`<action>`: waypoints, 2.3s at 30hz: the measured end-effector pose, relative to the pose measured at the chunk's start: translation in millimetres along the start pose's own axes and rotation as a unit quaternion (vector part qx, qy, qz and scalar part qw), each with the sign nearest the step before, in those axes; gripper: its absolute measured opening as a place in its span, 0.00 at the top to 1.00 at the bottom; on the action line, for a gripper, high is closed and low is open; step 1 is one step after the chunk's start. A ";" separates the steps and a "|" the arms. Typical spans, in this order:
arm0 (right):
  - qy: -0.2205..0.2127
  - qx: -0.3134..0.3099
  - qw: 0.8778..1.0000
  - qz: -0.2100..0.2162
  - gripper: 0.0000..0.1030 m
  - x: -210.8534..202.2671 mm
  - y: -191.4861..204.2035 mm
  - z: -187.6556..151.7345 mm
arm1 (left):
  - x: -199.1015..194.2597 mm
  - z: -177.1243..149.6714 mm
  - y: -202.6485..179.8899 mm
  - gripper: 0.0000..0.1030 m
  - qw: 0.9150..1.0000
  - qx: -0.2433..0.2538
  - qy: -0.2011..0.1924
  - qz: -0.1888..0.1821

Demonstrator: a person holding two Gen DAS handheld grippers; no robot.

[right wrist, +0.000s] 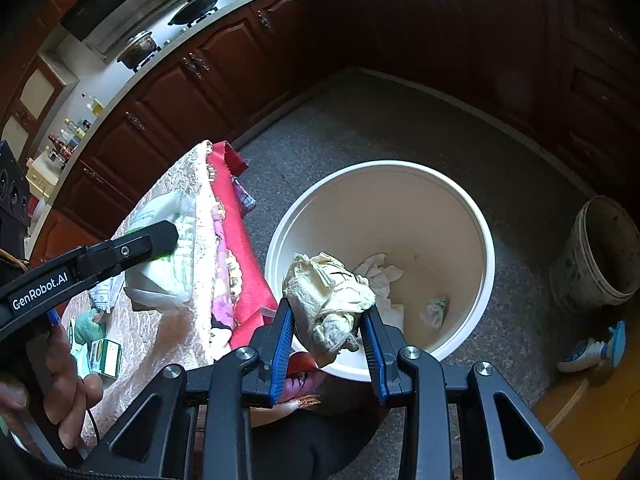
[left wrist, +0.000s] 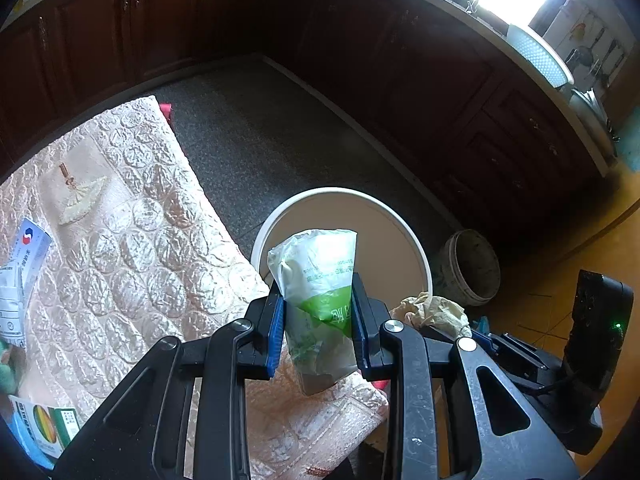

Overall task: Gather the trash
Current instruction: 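Open both grippers to drop bag and tissue into the bucket, then move both open grippers back over the table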

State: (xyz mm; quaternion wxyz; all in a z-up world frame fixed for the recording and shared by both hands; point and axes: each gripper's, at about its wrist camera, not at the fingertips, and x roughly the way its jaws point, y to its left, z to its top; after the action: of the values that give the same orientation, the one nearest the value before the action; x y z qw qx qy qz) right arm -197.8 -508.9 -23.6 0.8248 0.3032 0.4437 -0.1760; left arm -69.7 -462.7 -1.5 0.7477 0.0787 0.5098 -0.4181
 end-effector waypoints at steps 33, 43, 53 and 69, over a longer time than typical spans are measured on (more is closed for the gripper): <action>0.017 0.026 0.999 -0.012 0.48 15.8 -10.6 -3.4 | 19.1 -11.4 11.7 0.56 0.999 -0.008 0.017 -0.027; 0.016 0.034 0.999 -0.015 0.48 13.1 -14.6 -3.4 | 2.1 -8.5 20.1 0.45 0.999 -0.023 0.000 -0.037; 0.014 0.026 0.999 -0.015 0.48 11.7 -6.4 -5.8 | -15.7 -15.0 32.2 0.45 1.000 -0.019 -0.014 -0.005; -0.017 -0.020 1.000 -0.008 0.37 -13.7 43.5 -1.6 | -70.3 -32.7 58.0 0.45 0.995 -0.021 -0.060 0.076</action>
State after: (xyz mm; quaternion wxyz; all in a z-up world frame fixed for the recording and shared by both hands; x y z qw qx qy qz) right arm -181.9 -474.7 2.2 0.8368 0.2796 0.4354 -0.1788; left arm -60.7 -369.6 23.4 0.8081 0.0758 0.4653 -0.3531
